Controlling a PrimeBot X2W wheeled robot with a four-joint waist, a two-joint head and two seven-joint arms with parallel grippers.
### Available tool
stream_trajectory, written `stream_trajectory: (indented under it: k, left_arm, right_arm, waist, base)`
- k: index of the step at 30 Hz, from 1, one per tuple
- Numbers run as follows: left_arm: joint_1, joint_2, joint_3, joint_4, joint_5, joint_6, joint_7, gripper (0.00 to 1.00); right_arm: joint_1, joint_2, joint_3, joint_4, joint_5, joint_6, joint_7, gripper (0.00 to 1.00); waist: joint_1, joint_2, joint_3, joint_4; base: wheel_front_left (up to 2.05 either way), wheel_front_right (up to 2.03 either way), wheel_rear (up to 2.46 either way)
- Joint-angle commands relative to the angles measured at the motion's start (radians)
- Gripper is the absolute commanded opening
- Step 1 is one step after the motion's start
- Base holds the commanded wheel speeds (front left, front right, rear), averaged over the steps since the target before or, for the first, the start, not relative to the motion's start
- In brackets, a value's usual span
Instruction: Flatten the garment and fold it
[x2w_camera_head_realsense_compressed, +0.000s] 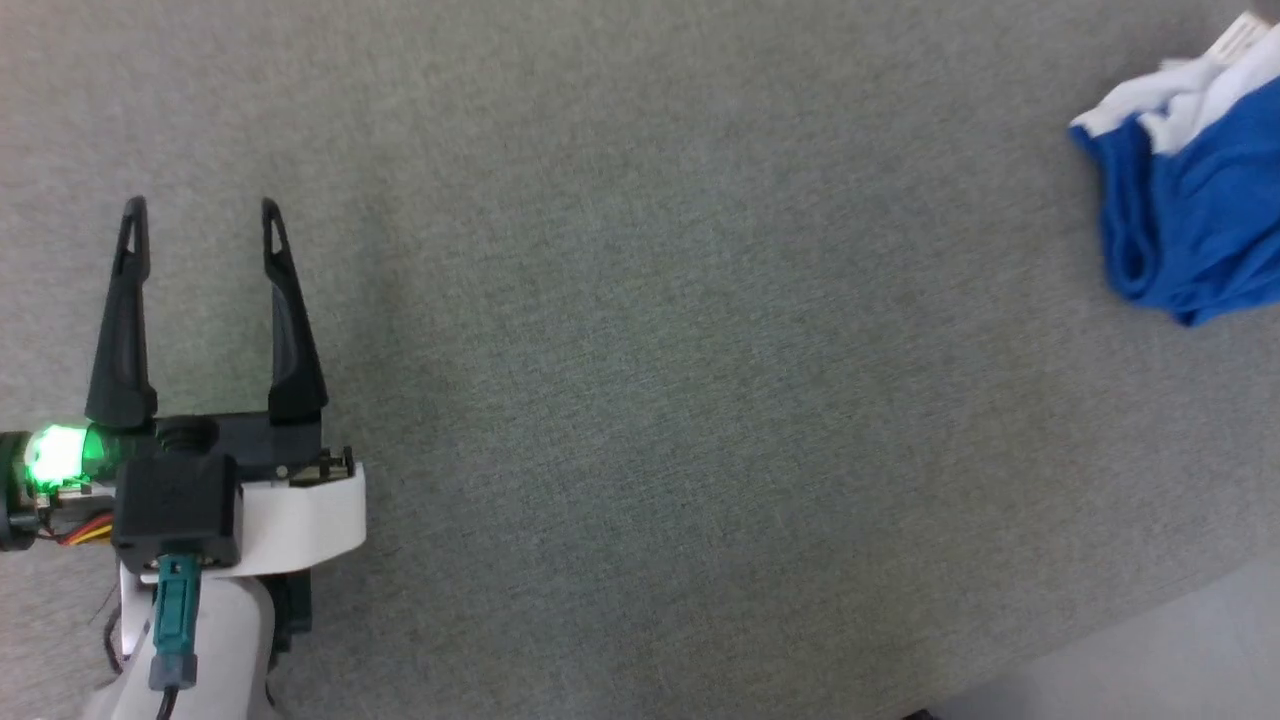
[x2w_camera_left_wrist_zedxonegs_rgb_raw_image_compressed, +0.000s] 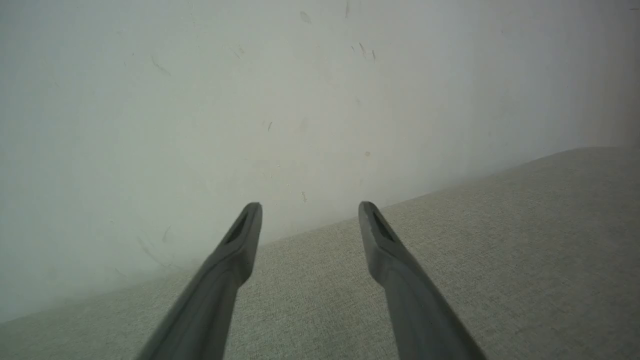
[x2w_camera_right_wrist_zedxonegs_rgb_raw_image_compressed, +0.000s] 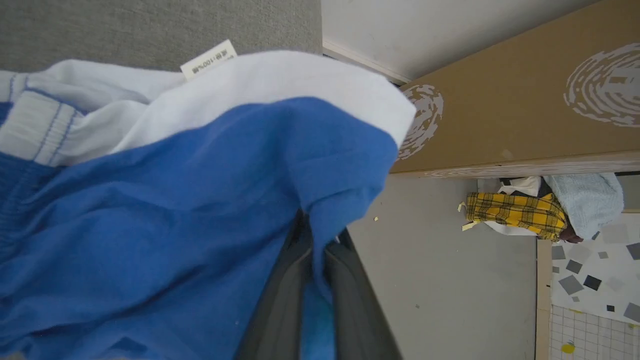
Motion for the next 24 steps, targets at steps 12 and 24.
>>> stream_trajectory:
  k: [12,24]
  left_arm:
    - [0.008,-0.020,-0.033,0.024,-0.033,0.056,-0.005,1.00]
    - [0.110,-0.066,-0.006,0.104,-0.106,0.064,-0.005,1.00]
  right_arm:
    - [-0.095,0.032,-0.011,0.195,-0.095,-0.002,-0.081,1.00]
    - [-0.060,0.138,-0.236,-0.005,-0.207,-0.002,-0.504,1.00]
  waist:
    - [-0.0003,0.0000,-0.068,0.045]
    - [-0.0003,0.0000,-0.285,0.152]
  base:
    - [0.00,0.00,0.00]
    - [0.00,0.00,0.00]
